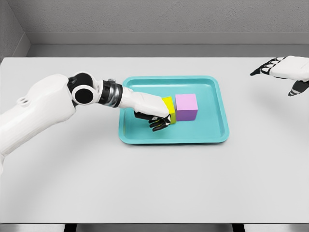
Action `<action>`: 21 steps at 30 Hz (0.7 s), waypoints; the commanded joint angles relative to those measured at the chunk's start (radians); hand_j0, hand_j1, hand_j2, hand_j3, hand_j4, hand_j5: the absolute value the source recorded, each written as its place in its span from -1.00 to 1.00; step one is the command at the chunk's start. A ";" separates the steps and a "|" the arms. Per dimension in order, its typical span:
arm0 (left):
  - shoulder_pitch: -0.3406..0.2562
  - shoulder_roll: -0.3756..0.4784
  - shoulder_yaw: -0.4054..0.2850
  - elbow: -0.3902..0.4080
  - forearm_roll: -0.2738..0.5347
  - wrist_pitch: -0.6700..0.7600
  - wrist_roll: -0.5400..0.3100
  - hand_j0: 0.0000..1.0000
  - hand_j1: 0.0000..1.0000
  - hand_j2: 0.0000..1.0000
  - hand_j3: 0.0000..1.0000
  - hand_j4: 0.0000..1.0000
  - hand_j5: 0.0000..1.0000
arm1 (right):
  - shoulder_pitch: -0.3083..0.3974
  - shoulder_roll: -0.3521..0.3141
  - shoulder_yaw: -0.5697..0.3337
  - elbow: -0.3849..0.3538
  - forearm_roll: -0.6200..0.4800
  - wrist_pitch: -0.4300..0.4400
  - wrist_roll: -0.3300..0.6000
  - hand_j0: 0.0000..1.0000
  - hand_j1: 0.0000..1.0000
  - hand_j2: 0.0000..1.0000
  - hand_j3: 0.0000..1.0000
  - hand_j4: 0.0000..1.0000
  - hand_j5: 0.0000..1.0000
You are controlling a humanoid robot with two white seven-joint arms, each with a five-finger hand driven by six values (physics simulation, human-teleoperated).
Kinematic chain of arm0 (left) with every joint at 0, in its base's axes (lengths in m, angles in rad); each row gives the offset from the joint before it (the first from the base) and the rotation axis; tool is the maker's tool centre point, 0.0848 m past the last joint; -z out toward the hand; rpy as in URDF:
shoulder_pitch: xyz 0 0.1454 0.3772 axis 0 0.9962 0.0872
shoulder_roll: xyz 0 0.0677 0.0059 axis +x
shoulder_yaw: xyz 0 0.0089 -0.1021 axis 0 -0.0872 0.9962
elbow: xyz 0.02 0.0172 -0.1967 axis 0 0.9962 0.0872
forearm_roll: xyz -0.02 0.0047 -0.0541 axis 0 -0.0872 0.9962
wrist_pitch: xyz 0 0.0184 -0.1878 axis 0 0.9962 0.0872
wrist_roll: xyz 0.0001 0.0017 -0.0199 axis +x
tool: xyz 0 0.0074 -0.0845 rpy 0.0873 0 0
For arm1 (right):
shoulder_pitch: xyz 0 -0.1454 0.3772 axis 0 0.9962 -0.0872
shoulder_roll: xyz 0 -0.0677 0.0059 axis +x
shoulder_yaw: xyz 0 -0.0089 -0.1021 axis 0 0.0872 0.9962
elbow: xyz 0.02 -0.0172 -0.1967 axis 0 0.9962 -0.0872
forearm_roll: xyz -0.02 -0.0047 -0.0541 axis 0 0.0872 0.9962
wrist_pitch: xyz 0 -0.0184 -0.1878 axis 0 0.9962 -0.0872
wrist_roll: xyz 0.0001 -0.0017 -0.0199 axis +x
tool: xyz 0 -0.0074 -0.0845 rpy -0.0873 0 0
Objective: Push two cubes
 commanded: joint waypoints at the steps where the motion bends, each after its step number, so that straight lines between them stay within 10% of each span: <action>1: 0.000 0.000 -0.004 0.005 -0.048 -0.016 0.005 -0.93 -0.93 -0.93 -0.93 -0.93 -0.93 | 0.000 -0.001 -0.001 0.000 -0.004 0.003 0.000 1.00 1.00 1.00 1.00 1.00 1.00; 21: -0.012 -0.003 0.011 0.009 -0.051 -0.016 0.005 -0.93 -0.93 -0.93 -0.93 -0.93 -0.93 | 0.000 -0.001 -0.001 0.001 -0.004 0.003 0.000 1.00 1.00 1.00 1.00 1.00 1.00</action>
